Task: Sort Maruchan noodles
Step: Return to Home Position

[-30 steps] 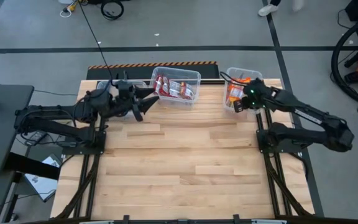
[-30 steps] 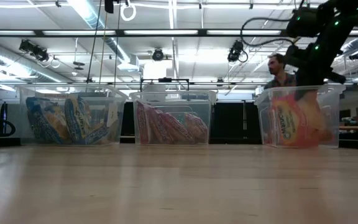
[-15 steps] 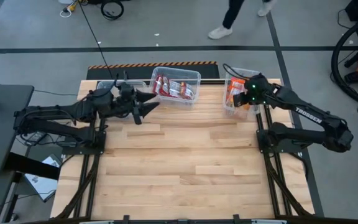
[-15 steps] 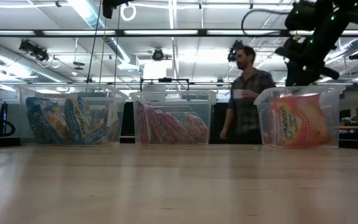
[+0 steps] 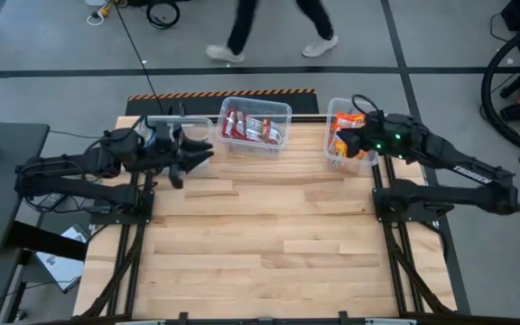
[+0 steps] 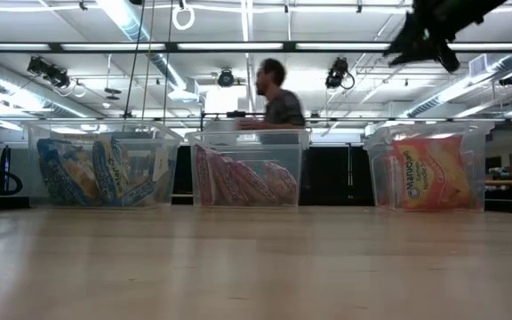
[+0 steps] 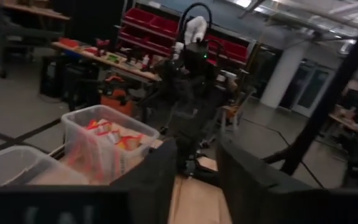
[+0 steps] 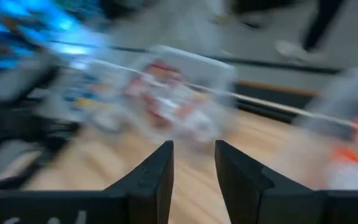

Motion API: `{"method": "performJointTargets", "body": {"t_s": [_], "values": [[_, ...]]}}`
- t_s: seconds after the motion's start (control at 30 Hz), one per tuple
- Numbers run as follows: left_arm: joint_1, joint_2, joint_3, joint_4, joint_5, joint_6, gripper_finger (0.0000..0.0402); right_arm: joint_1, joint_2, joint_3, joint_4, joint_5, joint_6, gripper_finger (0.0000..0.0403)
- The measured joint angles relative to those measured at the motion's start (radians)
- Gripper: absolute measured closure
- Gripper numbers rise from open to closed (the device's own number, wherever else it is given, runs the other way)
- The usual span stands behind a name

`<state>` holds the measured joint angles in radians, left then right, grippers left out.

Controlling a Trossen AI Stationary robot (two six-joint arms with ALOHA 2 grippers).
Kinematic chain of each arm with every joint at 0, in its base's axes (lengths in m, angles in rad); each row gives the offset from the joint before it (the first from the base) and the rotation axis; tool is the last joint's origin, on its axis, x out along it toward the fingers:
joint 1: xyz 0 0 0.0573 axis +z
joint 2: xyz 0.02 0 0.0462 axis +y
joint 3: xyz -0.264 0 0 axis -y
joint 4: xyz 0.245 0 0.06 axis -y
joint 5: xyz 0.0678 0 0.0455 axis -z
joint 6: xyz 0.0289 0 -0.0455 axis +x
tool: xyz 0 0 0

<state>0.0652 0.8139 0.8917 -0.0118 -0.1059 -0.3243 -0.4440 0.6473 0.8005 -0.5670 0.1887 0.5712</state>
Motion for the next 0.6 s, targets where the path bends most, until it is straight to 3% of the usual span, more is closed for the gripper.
{"method": "performJointTargets", "body": {"t_s": [0.17,0.27,0.43,0.53,0.6], "values": [[-0.038,-0.041,-0.013,0.013,0.026,0.043,0.0354,0.213,-0.014,0.0,0.208,0.001,-0.058,0.0303],[-0.056,-0.091,-0.125,0.14,0.041,0.02,0.0391,0.357,-0.006,-0.038,0.418,-0.003,-0.109,0.0336],[-0.058,-0.237,-0.346,0.276,0.077,-0.035,0.0388,0.574,-0.001,-0.156,0.77,-0.007,-0.212,0.0394],[-0.058,-0.341,-0.391,0.239,0.078,-0.03,0.0388,0.649,-0.04,-0.17,0.785,-0.049,-0.155,0.038],[-0.058,-0.41,-0.393,0.154,0.079,0.029,0.0388,0.686,-0.067,-0.176,0.774,-0.153,-0.102,0.0363]]}}
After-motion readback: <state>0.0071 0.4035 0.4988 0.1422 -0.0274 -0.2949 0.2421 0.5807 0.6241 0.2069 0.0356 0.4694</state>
